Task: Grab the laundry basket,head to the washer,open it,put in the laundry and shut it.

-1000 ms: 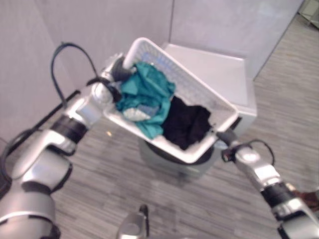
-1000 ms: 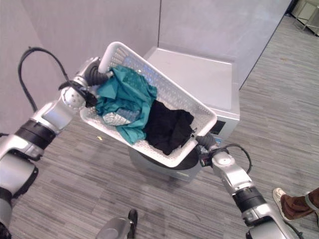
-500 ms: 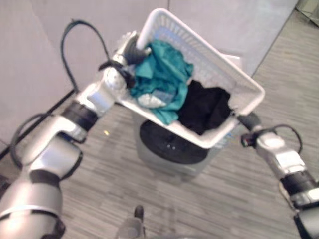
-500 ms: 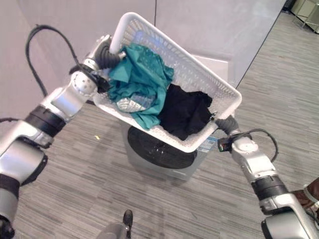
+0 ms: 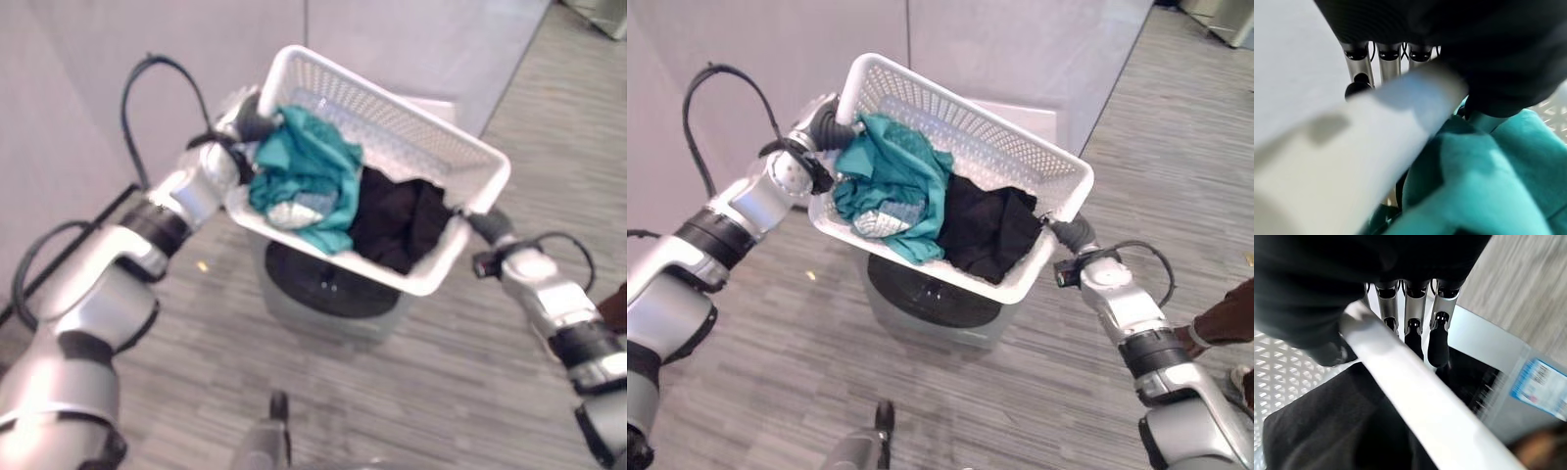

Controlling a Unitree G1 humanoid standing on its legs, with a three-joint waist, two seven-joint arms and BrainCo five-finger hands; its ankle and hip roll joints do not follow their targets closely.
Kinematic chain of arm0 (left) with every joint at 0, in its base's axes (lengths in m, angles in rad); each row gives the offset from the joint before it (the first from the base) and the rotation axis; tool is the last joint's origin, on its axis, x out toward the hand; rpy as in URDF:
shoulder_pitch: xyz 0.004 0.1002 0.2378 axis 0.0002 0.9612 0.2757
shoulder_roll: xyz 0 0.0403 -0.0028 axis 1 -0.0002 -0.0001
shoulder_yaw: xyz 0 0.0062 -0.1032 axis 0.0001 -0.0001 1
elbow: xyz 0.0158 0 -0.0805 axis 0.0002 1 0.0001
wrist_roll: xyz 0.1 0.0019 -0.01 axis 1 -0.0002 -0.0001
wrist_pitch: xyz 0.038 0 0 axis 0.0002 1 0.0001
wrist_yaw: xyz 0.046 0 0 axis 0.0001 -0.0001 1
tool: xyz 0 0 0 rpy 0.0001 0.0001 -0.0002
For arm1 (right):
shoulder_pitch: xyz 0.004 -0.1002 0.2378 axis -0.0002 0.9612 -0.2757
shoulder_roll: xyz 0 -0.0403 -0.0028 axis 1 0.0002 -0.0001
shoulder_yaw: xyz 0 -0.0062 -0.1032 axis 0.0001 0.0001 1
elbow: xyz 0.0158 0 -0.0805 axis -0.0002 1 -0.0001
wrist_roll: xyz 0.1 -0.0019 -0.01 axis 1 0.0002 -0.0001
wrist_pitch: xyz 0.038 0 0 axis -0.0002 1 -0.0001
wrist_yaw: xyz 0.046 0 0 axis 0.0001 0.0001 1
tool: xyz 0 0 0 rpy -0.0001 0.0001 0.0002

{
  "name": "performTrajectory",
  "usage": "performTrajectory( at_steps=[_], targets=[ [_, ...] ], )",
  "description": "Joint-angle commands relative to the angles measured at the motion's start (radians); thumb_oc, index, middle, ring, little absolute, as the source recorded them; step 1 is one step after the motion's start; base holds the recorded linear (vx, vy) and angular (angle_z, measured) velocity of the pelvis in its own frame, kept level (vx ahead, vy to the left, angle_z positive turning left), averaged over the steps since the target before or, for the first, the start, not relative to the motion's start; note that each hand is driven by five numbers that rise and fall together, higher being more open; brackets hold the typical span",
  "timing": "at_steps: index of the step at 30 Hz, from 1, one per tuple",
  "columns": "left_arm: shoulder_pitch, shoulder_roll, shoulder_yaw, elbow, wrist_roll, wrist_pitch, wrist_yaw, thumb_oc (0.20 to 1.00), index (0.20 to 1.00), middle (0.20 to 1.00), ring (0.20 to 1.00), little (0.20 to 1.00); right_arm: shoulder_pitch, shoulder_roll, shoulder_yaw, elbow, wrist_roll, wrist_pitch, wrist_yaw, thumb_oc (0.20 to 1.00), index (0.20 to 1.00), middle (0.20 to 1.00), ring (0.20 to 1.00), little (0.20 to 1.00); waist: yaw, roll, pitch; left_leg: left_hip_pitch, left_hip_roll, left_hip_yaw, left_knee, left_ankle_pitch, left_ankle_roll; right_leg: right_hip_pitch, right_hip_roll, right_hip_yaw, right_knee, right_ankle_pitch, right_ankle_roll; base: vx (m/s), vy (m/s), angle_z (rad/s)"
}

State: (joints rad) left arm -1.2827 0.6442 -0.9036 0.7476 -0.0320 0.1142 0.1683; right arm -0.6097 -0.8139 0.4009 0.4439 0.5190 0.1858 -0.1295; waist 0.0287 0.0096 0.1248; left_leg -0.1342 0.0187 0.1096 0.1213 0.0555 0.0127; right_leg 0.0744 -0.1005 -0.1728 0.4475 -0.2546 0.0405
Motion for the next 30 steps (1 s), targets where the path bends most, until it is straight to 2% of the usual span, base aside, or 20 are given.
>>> performTrajectory(
  at_steps=[1,2,3,4,5,7,10,12,14,18,19,20,22,23,24,25,26,27,28,30],
  targets=[
    [-0.172,-0.169,-0.057,-0.009,0.011,-0.109,-0.008,0.200,0.200,0.200,0.200,0.200,-0.279,0.092,0.009,0.046,-0.001,-0.114,0.005,0.200,0.200,0.200,0.200,0.200,0.056,-0.017,-0.038,0.122,0.014,-0.006,0.011,-0.104,0.032,0.002,-0.070,-0.012,0.048,0.210,0.102,0.28,0.144,-0.55],
    [-0.177,-0.166,-0.061,-0.007,0.008,-0.105,-0.009,0.200,0.200,0.200,0.200,0.200,-0.334,0.087,0.031,0.111,-0.025,-0.098,0.004,0.200,0.200,0.200,0.200,0.200,0.058,-0.006,-0.032,0.162,0.014,0.001,0.003,-0.118,0.044,-0.051,-0.090,-0.049,0.065,0.211,0.093,0.22,0.097,-0.34],
    [-0.179,-0.165,-0.059,-0.007,0.008,-0.105,-0.009,0.200,0.200,0.200,0.200,0.200,-0.342,0.088,0.036,0.117,-0.024,-0.100,0.005,0.200,0.200,0.200,0.200,0.200,0.058,-0.004,-0.030,0.164,0.014,0.002,0.001,-0.118,0.043,-0.052,-0.090,-0.048,0.067,0.209,0.092,0.26,0.038,-0.36],
    [-0.188,-0.164,-0.072,0.010,0.010,-0.101,-0.015,0.200,0.200,0.200,0.200,0.200,-0.399,0.083,0.061,0.187,-0.033,-0.089,0.011,0.200,0.200,0.200,0.200,0.200,0.056,0.002,-0.030,0.189,0.018,0.011,-0.009,-0.125,0.043,-0.084,-0.096,-0.076,0.007,0.188,0.084,0.12,-0.016,-0.23],
    [-0.190,-0.163,-0.070,0.012,0.010,-0.102,-0.015,0.200,0.200,0.200,0.200,0.200,-0.407,0.084,0.067,0.195,-0.032,-0.091,0.012,0.200,0.200,0.200,0.200,0.200,0.055,0.005,-0.028,0.191,0.020,0.011,-0.011,-0.125,0.042,-0.082,-0.093,-0.077,0.004,0.189,0.083,0.25,-0.070,-0.10],
    [-0.190,-0.172,-0.074,0.046,0.014,-0.102,-0.016,0.200,0.200,0.200,0.200,0.200,-0.452,0.088,0.089,0.269,-0.030,-0.091,0.012,0.200,0.200,0.200,0.200,0.200,0.046,0.013,-0.029,0.214,0.025,0.000,-0.025,-0.128,0.032,-0.107,-0.083,-0.083,-0.098,0.180,0.079,0.18,-0.086,-0.01],
    [-0.190,-0.176,-0.069,0.062,0.027,-0.104,-0.013,0.200,0.200,0.200,0.200,0.200,-0.475,0.077,0.105,0.321,-0.034,-0.086,0.011,0.200,0.200,0.200,0.200,0.200,0.030,0.010,-0.019,0.246,0.027,-0.023,-0.034,-0.147,0.016,-0.152,-0.080,-0.023,-0.293,0.230,0.104,0.21,-0.151,0.13],
    [-0.187,-0.169,-0.064,0.062,0.041,-0.106,-0.017,0.200,0.200,0.200,0.200,0.200,-0.481,0.065,0.113,0.326,-0.055,-0.076,0.025,0.200,0.200,0.200,0.200,0.200,0.017,0.016,-0.010,0.270,0.034,-0.031,-0.035,-0.160,0.009,-0.180,-0.089,0.036,-0.376,0.295,0.125,0.26,-0.164,0.27],
    [-0.176,-0.177,-0.068,0.073,0.062,-0.106,-0.017,0.200,0.200,0.200,0.200,0.200,-0.490,0.063,0.120,0.336,-0.062,-0.073,0.032,0.200,0.200,0.200,0.200,0.200,0.001,0.012,-0.011,0.300,0.041,-0.044,-0.031,-0.161,-0.001,-0.201,-0.085,0.073,-0.395,0.329,0.136,0.33,-0.209,0.30],
    [-0.171,-0.209,-0.084,0.085,0.069,-0.108,-0.019,0.200,0.200,0.200,0.200,0.200,-0.490,0.042,0.134,0.350,-0.058,-0.074,0.032,0.200,0.200,0.200,0.200,0.200,-0.025,-0.007,-0.039,0.325,0.084,-0.065,-0.006,-0.154,-0.030,-0.156,-0.053,0.087,-0.378,0.304,0.120,0.33,-0.298,0.58],
    [-0.155,-0.201,-0.086,0.080,0.067,-0.107,-0.025,0.200,0.200,0.200,0.200,0.200,-0.476,0.036,0.139,0.359,-0.052,-0.076,0.031,0.200,0.200,0.200,0.200,0.200,-0.034,-0.016,-0.051,0.320,0.140,-0.070,0.075,-0.105,-0.052,-0.123,-0.014,0.070,-0.362,0.267,0.095,0.33,-0.460,0.87],
    [-0.155,-0.197,-0.094,0.077,0.059,-0.104,-0.033,0.200,0.200,0.200,0.200,0.200,-0.476,0.031,0.141,0.367,-0.050,-0.079,0.025,0.200,0.200,0.200,0.200,0.200,-0.034,-0.027,-0.044,0.268,0.173,-0.084,0.207,-0.027,-0.055,-0.095,0.005,0.057,-0.358,0.253,0.066,0.37,-0.644,0.89],
    [-0.167,-0.177,-0.103,0.055,0.046,-0.092,-0.039,0.200,0.200,0.200,0.200,0.200,-0.469,0.022,0.139,0.383,-0.048,-0.078,0.019,0.200,0.200,0.200,0.200,0.200,-0.022,-0.053,-0.020,0.126,0.193,-0.141,0.464,0.020,-0.020,-0.052,0.050,0.044,-0.366,0.239,0.008,0.12,-0.470,0.57],
    [-0.170,-0.185,-0.105,0.060,0.038,-0.087,-0.042,0.200,0.200,0.200,0.200,0.200,-0.474,0.021,0.141,0.395,-0.044,-0.076,0.016,0.200,0.200,0.200,0.200,0.200,-0.012,-0.066,-0.011,0.089,0.190,-0.147,0.517,0.024,-0.004,-0.031,0.065,0.043,-0.374,0.230,-0.010,0.10,-0.390,0.13],
    [-0.186,-0.210,-0.108,0.065,0.015,-0.083,-0.041,0.200,0.200,0.200,0.200,0.200,-0.495,0.021,0.145,0.431,-0.034,-0.075,0.001,0.200,0.200,0.200,0.200,0.200,-0.004,-0.077,0.011,0.003,0.188,-0.132,0.518,-0.007,0.004,-0.007,0.080,0.025,-0.387,0.210,-0.020,0.09,-0.254,0.04],
    [-0.188,-0.211,-0.108,0.066,0.014,-0.082,-0.041,0.200,0.200,0.200,0.200,0.200,-0.498,0.021,0.146,0.433,-0.033,-0.076,0.002,0.200,0.200,0.200,0.200,0.200,-0.004,-0.078,0.012,0.003,0.187,-0.132,0.517,-0.009,0.006,-0.007,0.078,0.024,-0.387,0.209,-0.019,0.16,-0.123,0.11],
    [-0.195,-0.225,-0.103,0.063,0.021,-0.082,-0.039,0.200,0.200,0.200,0.200,0.200,-0.496,0.015,0.151,0.444,-0.041,-0.071,0.002,0.200,0.200,0.200,0.200,0.200,0.004,-0.081,0.020,-0.012,0.157,-0.109,0.379,-0.053,-0.009,0.011,0.081,0.020,-0.393,0.192,-0.009,0.12,0.011,0.14],
    [-0.196,-0.226,-0.103,0.063,0.021,-0.082,-0.039,0.200,0.200,0.200,0.200,0.200,-0.496,0.014,0.150,0.444,-0.041,-0.071,0.003,0.200,0.200,0.200,0.200,0.200,0.005,-0.087,0.018,-0.007,0.150,-0.104,0.364,-0.041,-0.007,0.009,0.074,0.021,-0.394,0.194,-0.009,0.19,0.048,0.18],
    [-0.188,-0.228,-0.100,0.059,0.027,-0.084,-0.039,0.200,0.200,0.200,0.200,0.200,-0.488,0.014,0.149,0.436,-0.053,-0.073,0.007,0.200,0.200,0.200,0.200,0.200,0.011,-0.081,0.018,-0.008,0.131,-0.097,0.254,-0.053,-0.021,0.017,0.078,0.016,-0.392,0.182,-0.002,0.14,0.070,0.08],
    [-0.172,-0.232,-0.096,0.048,0.037,-0.092,-0.033,0.200,0.200,0.200,0.200,0.200,-0.452,0.012,0.134,0.420,-0.061,-0.082,0.003,0.200,0.200,0.200,0.200,0.200,0.023,-0.073,0.020,-0.033,0.096,-0.087,0.077,0.007,-0.046,0.035,0.081,0.004,-0.382,0.162,0.002,0.20,0.100,0.02]
  ],
)
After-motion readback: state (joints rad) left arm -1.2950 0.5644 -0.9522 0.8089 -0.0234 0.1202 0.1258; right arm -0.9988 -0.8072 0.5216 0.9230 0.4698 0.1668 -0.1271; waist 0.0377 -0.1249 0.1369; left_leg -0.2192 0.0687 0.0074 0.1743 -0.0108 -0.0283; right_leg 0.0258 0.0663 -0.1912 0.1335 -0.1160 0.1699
